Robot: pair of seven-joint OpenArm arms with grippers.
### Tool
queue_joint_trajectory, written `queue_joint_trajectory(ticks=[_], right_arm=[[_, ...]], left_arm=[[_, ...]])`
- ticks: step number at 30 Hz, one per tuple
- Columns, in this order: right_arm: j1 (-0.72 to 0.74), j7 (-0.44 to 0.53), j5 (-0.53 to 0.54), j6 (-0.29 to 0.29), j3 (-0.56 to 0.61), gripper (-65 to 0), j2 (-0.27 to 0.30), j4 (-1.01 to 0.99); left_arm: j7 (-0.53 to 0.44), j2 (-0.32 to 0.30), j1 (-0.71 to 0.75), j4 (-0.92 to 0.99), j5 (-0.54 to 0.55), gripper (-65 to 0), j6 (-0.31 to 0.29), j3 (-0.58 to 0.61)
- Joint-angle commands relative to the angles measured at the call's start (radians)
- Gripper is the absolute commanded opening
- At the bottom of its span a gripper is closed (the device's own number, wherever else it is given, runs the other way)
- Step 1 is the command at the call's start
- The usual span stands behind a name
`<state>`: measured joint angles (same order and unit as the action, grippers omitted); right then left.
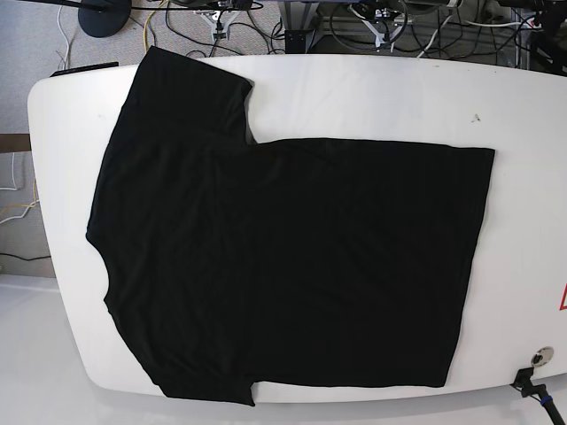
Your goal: Fold the T-shirt properly
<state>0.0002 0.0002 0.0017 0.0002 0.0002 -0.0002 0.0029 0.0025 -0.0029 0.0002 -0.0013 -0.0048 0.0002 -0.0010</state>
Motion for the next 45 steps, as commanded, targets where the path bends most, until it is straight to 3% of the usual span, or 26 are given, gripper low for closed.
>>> queue_joint_trajectory(ticks=[1,45], right_arm=[[-0.006,0.011,-0.008,-0.013,-0.003,-64.6,0.001,0.011],[-0.014,0.003,0.005,-0.017,-0.001,-64.6,-0.001,0.021]], left_arm=[[0.001,0.002,0.002,-0.018,0.009,-64.6,0.002,0.001],[-0.014,0.007,0.007,-0.014,0.019,-64.0,0.009,0.005]])
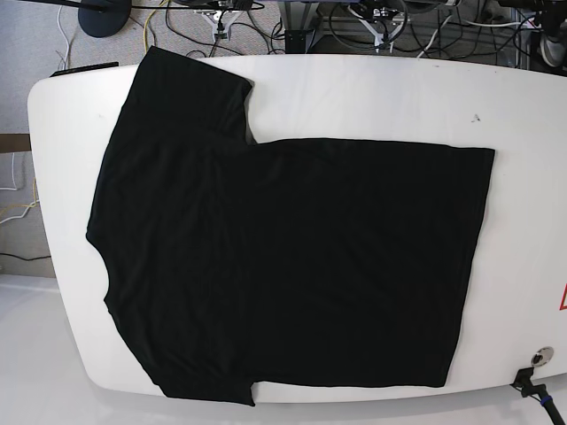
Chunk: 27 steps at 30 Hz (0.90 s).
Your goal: Fold the T-shirt properly
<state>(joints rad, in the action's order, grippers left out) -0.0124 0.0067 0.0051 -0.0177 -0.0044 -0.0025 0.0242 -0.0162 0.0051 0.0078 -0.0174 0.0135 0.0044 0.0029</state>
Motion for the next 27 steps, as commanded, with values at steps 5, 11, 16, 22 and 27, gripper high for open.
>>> queue_joint_trajectory(ticks=[5,11,16,22,27], right_arm=[[0.001,-0.001,0.0,0.001,0.001,-64.7,0.002,-0.001],[0.0,-0.003,0.002,-0.001,0.002,-64.7,0.004,-0.003],[-0.002,0.012,-0.002,0.0,0.0,-64.2,0.003,-0.002],[0.002,0.006,-0.001,-0.004,0.0,-64.2,0.005,-0.001],[-0.004,0.004,0.003,0.0,0.003,-64.3,0.004,-0.001]], left_arm=[[0.003,-0.003,0.002,0.002,0.001,-64.0,0.004,0.0],[0.0,-0.003,0.006,0.001,-0.002,-63.9,0.007,0.001],[-0.002,-0.003,0.013,-0.028,0.004,-64.2,0.006,-0.001],[-0.004,-0.004,0.015,-0.035,-0.004,-64.0,0.007,0.0],[-0.002,-0.005,0.015,-0.036,-0.002,-63.7,0.01,0.0]])
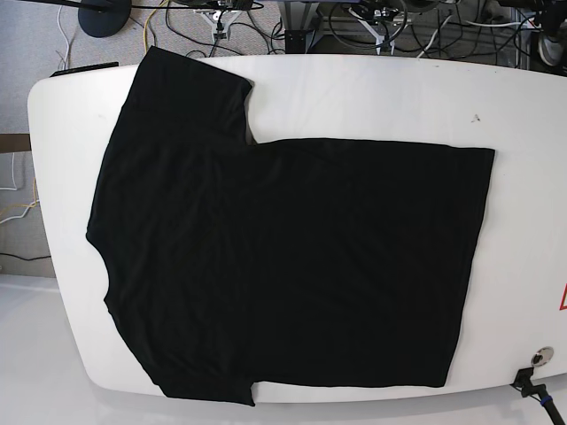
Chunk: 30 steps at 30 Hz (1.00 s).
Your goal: Fold the T-shirt properly
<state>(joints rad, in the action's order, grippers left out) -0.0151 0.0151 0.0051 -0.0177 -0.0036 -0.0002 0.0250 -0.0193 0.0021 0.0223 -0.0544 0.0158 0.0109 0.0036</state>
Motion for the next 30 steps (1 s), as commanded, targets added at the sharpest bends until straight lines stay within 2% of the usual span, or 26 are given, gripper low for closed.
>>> queue_joint_trajectory(ticks=[1,30], right_arm=[[0.0,-0.004,0.003,0.002,-0.001,-64.4,0.002,0.0],[-0.025,0.022,-0.006,-0.005,-0.001,-64.9,0.012,0.002]], left_arm=[[-0.003,-0.001,-0.001,-0.001,-0.006,-63.7,0.002,0.002],[0.012,-0.008,0.017,-0.003,-0.001,-64.3,0.002,0.004]])
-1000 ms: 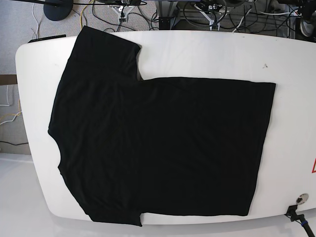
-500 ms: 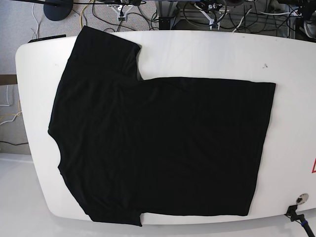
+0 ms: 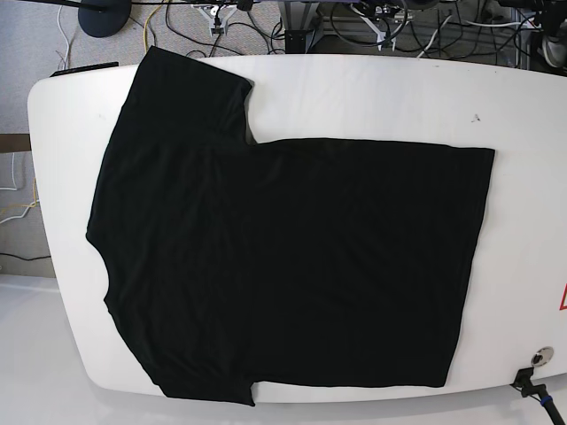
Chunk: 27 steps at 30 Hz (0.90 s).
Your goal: Fold the T-shirt properly
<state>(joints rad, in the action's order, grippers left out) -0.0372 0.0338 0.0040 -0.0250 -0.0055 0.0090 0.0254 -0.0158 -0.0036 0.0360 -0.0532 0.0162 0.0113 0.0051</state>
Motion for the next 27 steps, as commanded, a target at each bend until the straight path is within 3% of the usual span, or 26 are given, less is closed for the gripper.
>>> queue_joint_trajectory(ticks=[1,9,18,19,27], right_arm=[[-0.001,0.005,-0.004,0.003,0.004,-65.0,0.002,-0.002],[-0.038,0.006,-0.002,-0.001,0.001,-65.0,0.027,0.009],[-0.249,0.044,0.006,-0.008,-0.004,-65.0,0.108,0.23],[-0.235,0.064,0.008,-0.023,-0.001,-65.0,0.096,0.233],[-0.344,0.074,0.014,-0.025,-0.002,-65.0,0.131,0.338]], left_arm=[[0.009,-0.002,0.003,0.0,-0.005,-64.4,0.003,0.001],[0.026,-0.016,0.073,-0.07,-0.008,-64.4,0.0,0.002],[0.058,-0.133,0.333,-0.388,-0.009,-65.0,0.003,0.021],[0.014,-0.113,0.31,-0.364,0.003,-65.0,-0.011,0.023],[0.029,-0.128,0.482,-0.639,-0.004,-65.0,-0.011,0.026]])
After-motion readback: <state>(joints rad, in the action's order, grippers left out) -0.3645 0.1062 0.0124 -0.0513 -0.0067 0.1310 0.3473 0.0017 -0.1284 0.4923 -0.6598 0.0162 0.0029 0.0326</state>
